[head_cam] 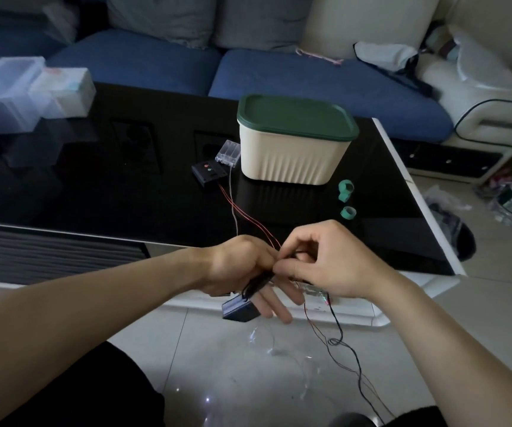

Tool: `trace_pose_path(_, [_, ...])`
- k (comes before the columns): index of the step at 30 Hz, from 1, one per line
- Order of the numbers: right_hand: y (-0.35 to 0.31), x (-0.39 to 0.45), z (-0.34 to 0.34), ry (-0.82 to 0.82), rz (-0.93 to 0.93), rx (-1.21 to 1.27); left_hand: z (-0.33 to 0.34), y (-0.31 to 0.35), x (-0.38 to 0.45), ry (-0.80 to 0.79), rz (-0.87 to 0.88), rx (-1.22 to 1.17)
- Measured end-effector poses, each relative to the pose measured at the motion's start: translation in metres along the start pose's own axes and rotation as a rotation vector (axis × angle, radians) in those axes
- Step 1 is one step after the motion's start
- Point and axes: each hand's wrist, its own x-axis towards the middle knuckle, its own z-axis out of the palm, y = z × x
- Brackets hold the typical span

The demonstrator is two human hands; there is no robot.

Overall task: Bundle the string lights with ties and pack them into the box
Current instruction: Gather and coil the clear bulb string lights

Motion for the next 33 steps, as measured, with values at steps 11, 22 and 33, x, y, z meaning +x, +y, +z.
trace_pose_path(11, [0.03,0.012,-0.013,0.094,0.156,-0.113,-0.007,0.001,0.004,-0.085,0.046,-0.131])
trace_pose_path(22, [0.043,0.014,-0.011,-0.054,0.274,-0.134,-0.02,0.011,-0.001,0.248,0.278,-0.491])
trace_pose_path(33, [-0.003,0.011,0.039,-0.219,0.107,-0.123,-0.015,0.025,-0.007,0.233,0.376,-0.516])
